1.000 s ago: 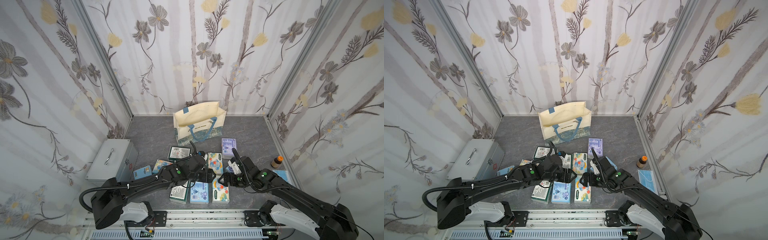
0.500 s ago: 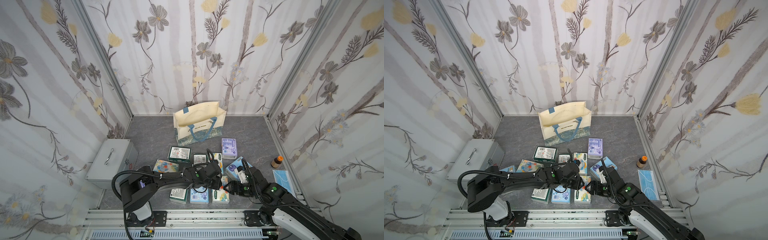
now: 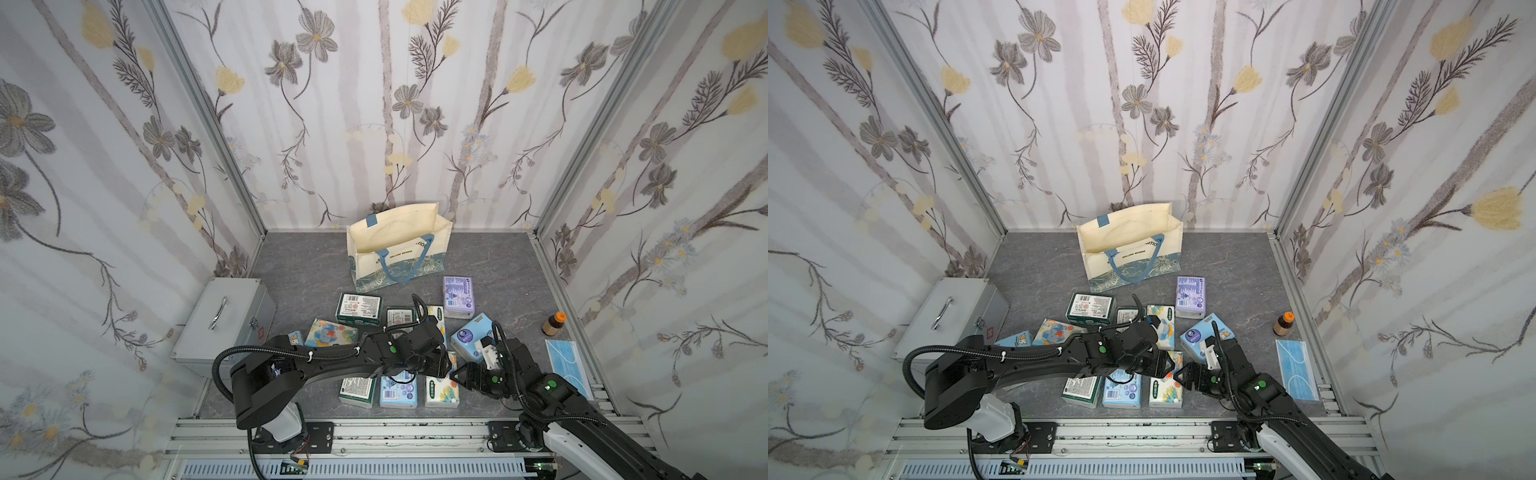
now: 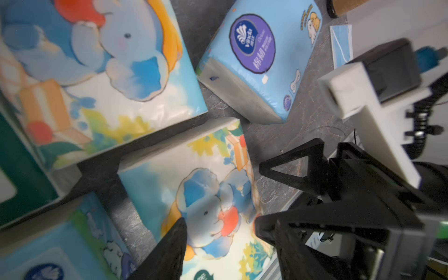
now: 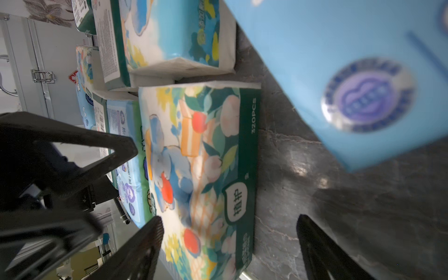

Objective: Put tissues into the canvas bag
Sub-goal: Pick up the pack of facial tissues from the center of the board.

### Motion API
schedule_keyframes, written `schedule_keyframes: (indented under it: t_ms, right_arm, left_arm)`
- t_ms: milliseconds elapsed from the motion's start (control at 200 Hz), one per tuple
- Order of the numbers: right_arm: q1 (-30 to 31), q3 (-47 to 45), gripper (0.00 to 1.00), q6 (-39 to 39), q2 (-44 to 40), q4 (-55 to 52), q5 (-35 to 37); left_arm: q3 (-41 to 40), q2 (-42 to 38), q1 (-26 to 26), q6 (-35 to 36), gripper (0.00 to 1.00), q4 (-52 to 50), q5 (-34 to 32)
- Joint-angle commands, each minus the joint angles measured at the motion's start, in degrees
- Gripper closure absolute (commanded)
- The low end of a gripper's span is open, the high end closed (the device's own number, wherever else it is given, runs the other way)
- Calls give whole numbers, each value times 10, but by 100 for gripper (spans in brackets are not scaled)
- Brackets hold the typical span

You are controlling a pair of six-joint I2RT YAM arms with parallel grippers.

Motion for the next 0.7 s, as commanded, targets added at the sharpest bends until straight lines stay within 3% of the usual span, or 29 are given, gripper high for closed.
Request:
schedule_keyframes:
  t_ms: [0,380,560,695]
  right_arm:
    - [-10,-12,13,17,1,37,-40]
    - [-21,-62,9,72,35,155,-113]
    - [-21,-67,8,81,47,169,-121]
    - [-23,-82,8,97,51,202,-129]
  left_arm:
    - [7,-7,-5,-2,41,-49,-15]
    - [-52,20,-5,-14,58,-7,-6]
    - [-60,31,-5,-18,72,12,2]
    - [-65,32,-5,-20,75,28,8]
